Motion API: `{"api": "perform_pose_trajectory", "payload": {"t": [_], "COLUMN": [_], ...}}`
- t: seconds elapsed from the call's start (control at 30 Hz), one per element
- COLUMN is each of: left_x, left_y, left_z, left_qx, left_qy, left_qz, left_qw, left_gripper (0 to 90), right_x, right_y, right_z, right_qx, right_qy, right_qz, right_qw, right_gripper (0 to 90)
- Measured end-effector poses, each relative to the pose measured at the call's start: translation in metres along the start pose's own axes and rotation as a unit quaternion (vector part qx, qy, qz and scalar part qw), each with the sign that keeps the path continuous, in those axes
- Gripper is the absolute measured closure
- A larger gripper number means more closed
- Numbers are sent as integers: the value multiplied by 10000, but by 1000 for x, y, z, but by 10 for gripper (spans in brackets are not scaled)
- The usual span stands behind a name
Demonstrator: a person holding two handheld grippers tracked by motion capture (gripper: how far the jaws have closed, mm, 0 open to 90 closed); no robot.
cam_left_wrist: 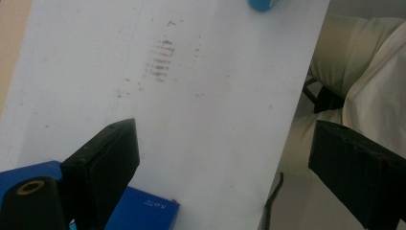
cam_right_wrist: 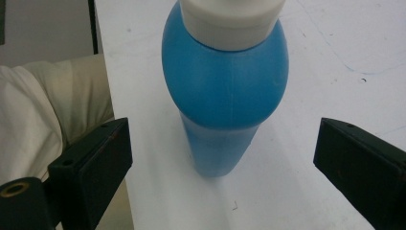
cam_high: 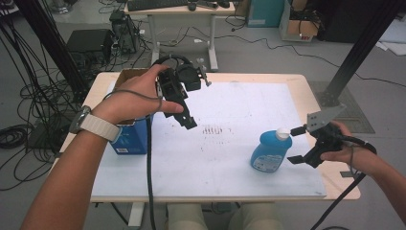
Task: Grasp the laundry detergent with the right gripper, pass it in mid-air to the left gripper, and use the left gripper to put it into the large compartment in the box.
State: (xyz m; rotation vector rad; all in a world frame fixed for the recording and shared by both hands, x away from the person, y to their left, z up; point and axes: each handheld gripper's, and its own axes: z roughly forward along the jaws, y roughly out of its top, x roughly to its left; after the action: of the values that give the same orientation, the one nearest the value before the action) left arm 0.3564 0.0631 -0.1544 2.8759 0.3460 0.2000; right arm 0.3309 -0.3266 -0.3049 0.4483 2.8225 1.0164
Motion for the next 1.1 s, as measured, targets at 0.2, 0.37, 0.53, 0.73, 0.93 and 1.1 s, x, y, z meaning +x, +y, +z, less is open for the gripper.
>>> {"api": "perform_pose_trajectory", "payload": {"t": [0.2,0.37,0.53,0.73,0.93,1.1], "left_x": [0,0,0,0,0,0], "left_y": [-1,-1,-1,-1,-1,-1], "left_z": [0,0,-1,0,0,0], "left_qx": [-8,-15,-18,-11,-15,-9], "left_qy": [9,10,13,8,12,16], "left_qz": [2,-19,-10,-7,-10,-19], "left_qw": [10000,10000,10000,10000,10000,10000], "left_gripper": [105,105,105,105,105,105], "right_x": [0,0,1,1,-4,-3], "right_y": [0,1,0,0,0,0], "right_z": [0,0,0,-1,2,2], "right_qx": [-3,-1,-1,-4,-151,-146], "right_qy": [-5,5,7,6,18,8], "right_qz": [6,-12,-13,-12,-279,-262], "right_qw": [10000,10000,10000,10000,9995,9995], "right_gripper": [59,60,61,61,61,61]}}
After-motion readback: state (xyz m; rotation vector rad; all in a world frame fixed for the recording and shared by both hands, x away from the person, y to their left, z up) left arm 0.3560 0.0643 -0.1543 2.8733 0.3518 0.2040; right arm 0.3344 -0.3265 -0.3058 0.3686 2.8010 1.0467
